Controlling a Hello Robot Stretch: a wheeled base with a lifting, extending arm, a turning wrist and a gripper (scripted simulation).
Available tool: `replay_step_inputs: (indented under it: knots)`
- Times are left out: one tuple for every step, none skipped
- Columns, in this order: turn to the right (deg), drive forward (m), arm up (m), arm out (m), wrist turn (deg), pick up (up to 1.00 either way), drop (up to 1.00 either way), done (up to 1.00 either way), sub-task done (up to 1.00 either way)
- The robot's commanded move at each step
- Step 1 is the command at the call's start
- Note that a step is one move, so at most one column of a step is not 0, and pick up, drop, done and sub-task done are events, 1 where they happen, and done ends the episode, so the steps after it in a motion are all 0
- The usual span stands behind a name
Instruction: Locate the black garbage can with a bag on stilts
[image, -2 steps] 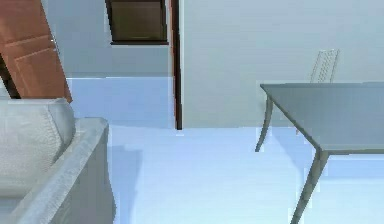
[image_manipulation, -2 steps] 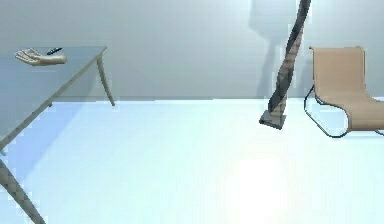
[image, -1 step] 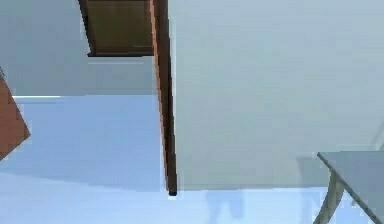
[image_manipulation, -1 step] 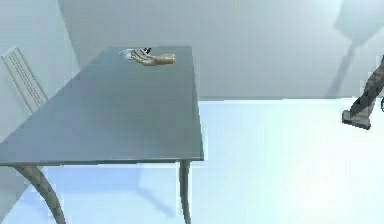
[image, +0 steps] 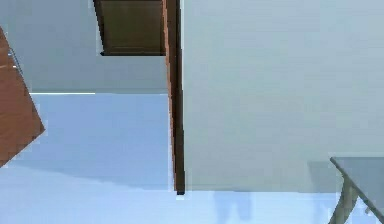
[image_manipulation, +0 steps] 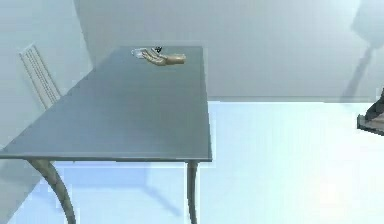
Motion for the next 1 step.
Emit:
replay_step_inputs:
  knots:
    - [0.0, 0.35, 0.0, 0.0, 0.0, 0.0, 0.0, 0.0, 0.0]
